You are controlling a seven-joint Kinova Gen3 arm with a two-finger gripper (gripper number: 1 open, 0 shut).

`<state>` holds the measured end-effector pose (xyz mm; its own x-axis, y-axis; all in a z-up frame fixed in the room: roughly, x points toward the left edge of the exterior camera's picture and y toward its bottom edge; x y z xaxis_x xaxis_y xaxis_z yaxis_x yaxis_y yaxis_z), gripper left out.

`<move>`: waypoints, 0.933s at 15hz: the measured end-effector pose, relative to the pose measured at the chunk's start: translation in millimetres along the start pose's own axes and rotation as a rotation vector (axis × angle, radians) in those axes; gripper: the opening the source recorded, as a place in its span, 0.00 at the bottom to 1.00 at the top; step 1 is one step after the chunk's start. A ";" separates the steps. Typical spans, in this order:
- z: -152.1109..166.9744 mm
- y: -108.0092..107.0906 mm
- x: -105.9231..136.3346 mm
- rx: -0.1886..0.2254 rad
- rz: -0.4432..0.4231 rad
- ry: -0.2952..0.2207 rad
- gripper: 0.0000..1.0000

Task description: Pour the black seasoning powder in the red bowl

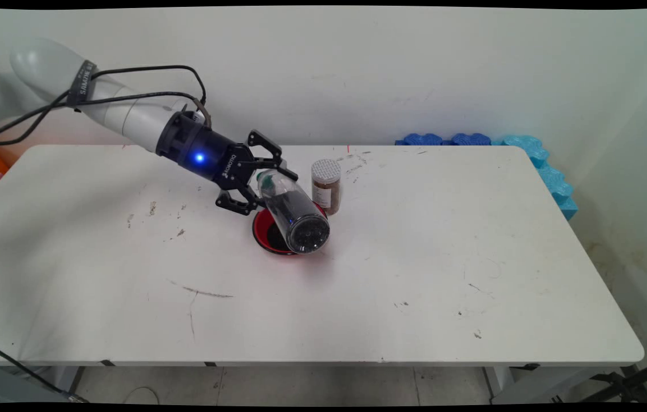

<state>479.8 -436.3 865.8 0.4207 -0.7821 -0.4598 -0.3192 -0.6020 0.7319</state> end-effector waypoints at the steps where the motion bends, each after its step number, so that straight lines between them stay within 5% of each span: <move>1: -0.1 -0.1 0.1 0.000 0.001 0.000 0.00; 14: -1.0 -0.9 -0.5 -0.002 0.015 0.001 0.00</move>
<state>480.7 -435.2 865.9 0.4165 -0.7907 -0.4488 -0.3240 -0.5903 0.7393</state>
